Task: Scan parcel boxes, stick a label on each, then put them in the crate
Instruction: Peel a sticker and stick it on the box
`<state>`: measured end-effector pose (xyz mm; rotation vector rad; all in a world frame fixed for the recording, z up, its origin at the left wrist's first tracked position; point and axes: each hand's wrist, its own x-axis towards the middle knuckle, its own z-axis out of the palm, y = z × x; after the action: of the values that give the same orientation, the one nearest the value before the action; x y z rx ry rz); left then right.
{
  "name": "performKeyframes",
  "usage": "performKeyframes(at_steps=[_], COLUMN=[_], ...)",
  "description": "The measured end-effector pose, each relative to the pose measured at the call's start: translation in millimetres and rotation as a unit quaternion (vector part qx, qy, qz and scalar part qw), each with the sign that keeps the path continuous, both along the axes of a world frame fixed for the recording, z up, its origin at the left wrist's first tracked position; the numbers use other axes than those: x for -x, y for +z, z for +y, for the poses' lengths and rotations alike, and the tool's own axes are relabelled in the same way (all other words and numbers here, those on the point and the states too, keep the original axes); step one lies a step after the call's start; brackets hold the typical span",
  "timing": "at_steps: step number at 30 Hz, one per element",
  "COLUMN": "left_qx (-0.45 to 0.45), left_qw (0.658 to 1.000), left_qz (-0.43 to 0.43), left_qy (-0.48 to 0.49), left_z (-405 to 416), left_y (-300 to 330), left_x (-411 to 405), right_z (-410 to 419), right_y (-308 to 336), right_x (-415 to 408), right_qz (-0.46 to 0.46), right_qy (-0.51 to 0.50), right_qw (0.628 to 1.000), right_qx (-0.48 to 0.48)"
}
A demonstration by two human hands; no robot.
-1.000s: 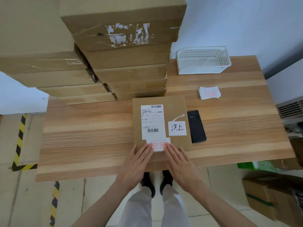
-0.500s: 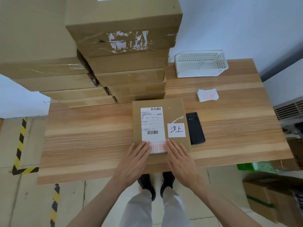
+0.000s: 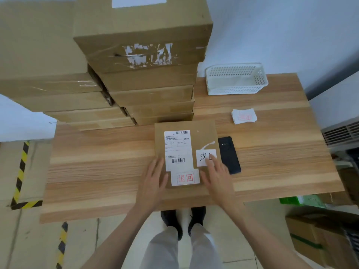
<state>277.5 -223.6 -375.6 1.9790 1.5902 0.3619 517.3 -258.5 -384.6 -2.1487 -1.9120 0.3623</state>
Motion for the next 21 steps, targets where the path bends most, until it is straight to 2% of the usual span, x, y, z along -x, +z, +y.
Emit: performKeyframes(at_steps=[2,4,6,8,10,13,17,21], left_qx=[0.098,0.157,0.208,0.244,0.260,0.266,0.265,0.262], left_qw=[0.992,0.979,0.961,0.938,0.924,0.912,0.907,0.910], left_qz=[-0.028,-0.041,-0.082,-0.156,-0.196,-0.227,-0.248,-0.258], left_qy=[0.077,0.125,0.162,0.193,0.199,0.213,0.216,0.194], left_z=[11.3,21.3,25.2,24.2,25.6,27.7,25.2,17.3], left_y=[-11.6,-30.8,-42.0,-34.0,-25.8,-18.3,-12.3,2.2], left_x=[2.2,8.9,10.0,4.1,-3.1,-8.3,-8.5,-6.1], right_z=[13.6,23.8,33.4,41.6,45.8,42.2,32.0,21.2], right_y=[-0.5,-1.1,-4.1,-5.4,-5.5,-7.6,-10.5,5.4], right_x=[-7.1,-13.0,-17.9,-22.4,-27.5,-30.3,-28.1,-26.6], right_qz=[0.020,0.043,0.099,0.178,0.277,0.398,0.468,0.479], right_qy=[-0.054,-0.077,-0.126,-0.204,-0.264,-0.293,-0.281,-0.277], right_qw=[0.998,0.996,0.986,0.959,0.916,0.856,0.825,0.821], right_qx=[0.009,0.028,0.052,0.083,0.119,0.155,0.146,0.141])
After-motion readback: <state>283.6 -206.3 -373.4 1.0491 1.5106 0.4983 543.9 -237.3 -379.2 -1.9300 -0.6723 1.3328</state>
